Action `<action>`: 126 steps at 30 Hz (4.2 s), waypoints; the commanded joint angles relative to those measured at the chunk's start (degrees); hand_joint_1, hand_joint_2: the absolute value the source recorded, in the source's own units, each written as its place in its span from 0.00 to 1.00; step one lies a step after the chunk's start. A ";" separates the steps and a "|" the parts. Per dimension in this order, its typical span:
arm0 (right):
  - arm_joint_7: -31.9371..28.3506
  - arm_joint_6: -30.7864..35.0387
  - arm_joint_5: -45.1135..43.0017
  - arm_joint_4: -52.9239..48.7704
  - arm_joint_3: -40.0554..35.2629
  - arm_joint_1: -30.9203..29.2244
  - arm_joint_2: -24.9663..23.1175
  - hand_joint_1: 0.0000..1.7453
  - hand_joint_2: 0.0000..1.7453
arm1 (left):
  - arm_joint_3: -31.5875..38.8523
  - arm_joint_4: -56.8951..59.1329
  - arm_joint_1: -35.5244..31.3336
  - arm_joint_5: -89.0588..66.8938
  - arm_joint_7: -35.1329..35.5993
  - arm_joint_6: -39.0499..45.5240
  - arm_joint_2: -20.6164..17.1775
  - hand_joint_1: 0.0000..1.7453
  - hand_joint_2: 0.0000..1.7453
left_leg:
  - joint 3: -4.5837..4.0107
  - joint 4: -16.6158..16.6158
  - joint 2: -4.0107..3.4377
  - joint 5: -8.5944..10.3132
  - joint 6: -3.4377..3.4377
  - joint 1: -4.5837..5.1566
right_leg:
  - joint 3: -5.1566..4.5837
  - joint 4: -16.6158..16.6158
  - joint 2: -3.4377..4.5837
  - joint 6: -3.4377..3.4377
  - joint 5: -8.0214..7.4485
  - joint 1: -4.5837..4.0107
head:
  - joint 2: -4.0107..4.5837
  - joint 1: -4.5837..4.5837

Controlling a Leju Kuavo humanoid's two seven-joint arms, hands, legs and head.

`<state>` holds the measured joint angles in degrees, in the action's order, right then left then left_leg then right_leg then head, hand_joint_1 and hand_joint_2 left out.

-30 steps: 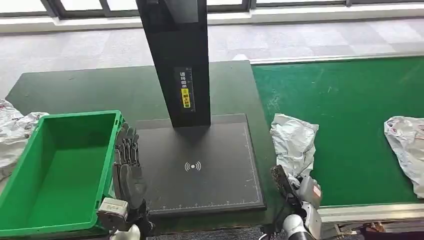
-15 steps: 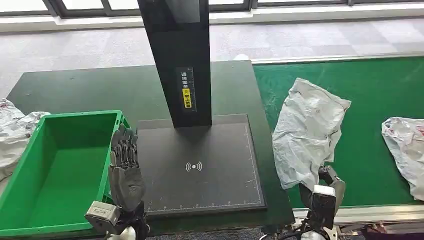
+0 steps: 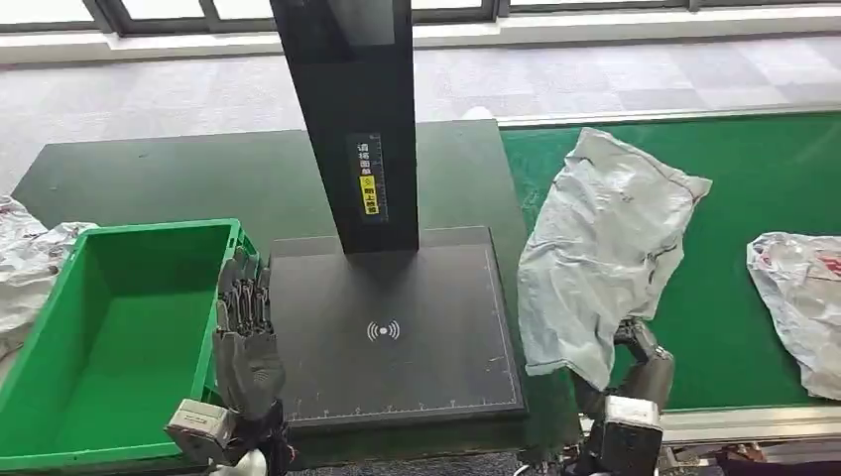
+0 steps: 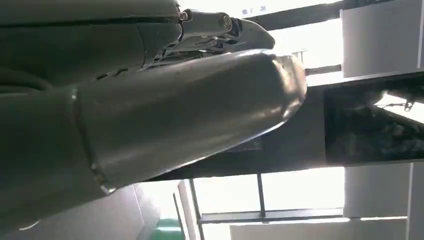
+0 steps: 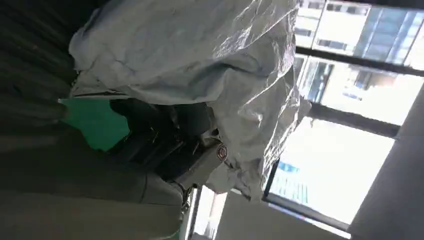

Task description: Moved the parcel from conveyor to table for the left to box.

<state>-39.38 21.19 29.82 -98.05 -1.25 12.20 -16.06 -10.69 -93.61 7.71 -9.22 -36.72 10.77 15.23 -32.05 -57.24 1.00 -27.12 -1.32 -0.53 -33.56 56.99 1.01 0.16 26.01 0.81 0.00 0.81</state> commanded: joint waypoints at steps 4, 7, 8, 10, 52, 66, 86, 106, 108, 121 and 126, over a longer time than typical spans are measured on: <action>2.41 -4.39 3.07 10.62 -11.98 -3.91 1.43 1.00 1.00 | 1.78 3.92 -2.72 0.31 0.12 -0.28 2.17 0.00 0.00 | 0.08 0.05 -0.06 0.03 0.03 -0.03 | 0.12 -0.09 -0.02 -0.02 -0.05 -0.05 | 0.00 0.00; 2.41 -4.39 3.07 10.62 -11.98 -3.91 1.43 1.00 1.00 | 1.78 3.92 -2.72 0.31 0.12 -0.28 2.17 0.00 0.00 | 0.12 0.07 -0.10 0.04 0.05 -0.03 | 0.15 -0.12 -0.07 -0.03 -0.05 -0.05 | 0.00 0.00; 2.41 -4.39 3.07 10.62 -11.98 -3.91 1.43 1.00 1.00 | 1.78 3.92 -2.72 0.31 0.12 -0.28 2.17 0.00 0.00 | 0.07 0.04 0.00 0.04 0.03 -0.01 | 0.11 -0.06 -0.12 -0.02 -0.02 -0.01 | 0.00 0.00; 11.72 -18.92 3.25 22.42 -16.13 -6.59 1.28 1.00 1.00 | 3.47 4.08 -3.46 6.53 -1.06 2.81 4.16 0.00 0.00 | 0.07 0.02 0.00 0.03 0.03 -0.03 | 0.12 -0.07 -0.09 -0.02 -0.02 -0.02 | 0.00 0.00; 7.94 -16.99 -0.08 17.52 -16.76 -3.35 6.97 0.00 1.00 | -0.50 12.53 -9.04 8.85 -3.28 5.19 -1.65 0.00 0.00 | 0.25 0.11 0.14 0.05 0.03 -0.01 | 0.34 -0.18 -0.38 -0.05 0.03 -0.07 | 0.00 0.00; 8.74 -14.10 2.11 11.77 -11.45 0.66 5.75 0.00 0.00 | -0.95 14.21 -9.79 8.16 -3.28 4.57 -1.43 0.00 0.00 | 0.16 0.06 0.10 0.05 0.00 0.00 | 0.23 -0.11 -0.27 -0.04 0.01 -0.04 | 0.00 0.00; 9.96 18.81 33.07 3.25 -3.71 3.72 -3.02 0.00 0.00 | -0.93 7.65 -4.25 6.87 -2.08 7.47 -0.01 0.00 0.00 | 0.15 0.02 -0.03 -0.02 -0.01 0.02 | 0.16 -0.04 -0.14 -0.04 0.04 -0.01 | 0.00 0.00; 6.10 18.81 17.92 0.82 -14.71 3.31 3.71 0.00 0.00 | -0.92 5.22 -2.53 7.18 -1.53 8.16 -0.17 0.00 0.00 | 0.12 0.00 -0.06 -0.03 -0.02 0.02 | 0.15 -0.01 -0.03 -0.03 0.02 0.00 | 0.00 0.00; 6.10 18.81 17.92 0.82 -14.71 3.31 3.71 0.00 1.00 | -0.92 5.22 -2.53 7.18 -1.53 8.16 -0.17 0.00 0.00 | 0.12 0.00 -0.06 -0.03 -0.01 0.01 | 0.16 -0.02 -0.03 -0.03 0.02 -0.01 | 0.00 0.00; -0.62 18.62 -3.32 -9.91 -24.50 1.74 14.48 0.00 1.00 | -14.85 32.78 -15.86 -46.05 14.25 14.89 -3.54 0.00 0.00 | 0.15 0.07 0.16 0.07 0.01 0.04 | 0.23 -0.14 -0.25 -0.01 -0.04 0.03 | 0.00 0.00; -0.62 18.48 -3.77 -10.07 -24.55 1.71 14.80 0.00 1.00 | -14.94 33.56 -16.07 -47.58 15.23 15.44 -3.41 0.00 0.00 | 0.22 0.10 0.03 0.05 0.06 0.07 | 0.32 -0.16 -0.17 0.01 -0.06 0.04 | 0.00 -0.02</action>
<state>-40.11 39.87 27.82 -106.09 -20.07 15.66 -8.24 -21.16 -72.71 -3.28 -53.85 -23.21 24.92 13.73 -31.91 -57.25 1.09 -27.11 -1.32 -0.47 -33.36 56.97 0.93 0.18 25.99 0.87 0.00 0.79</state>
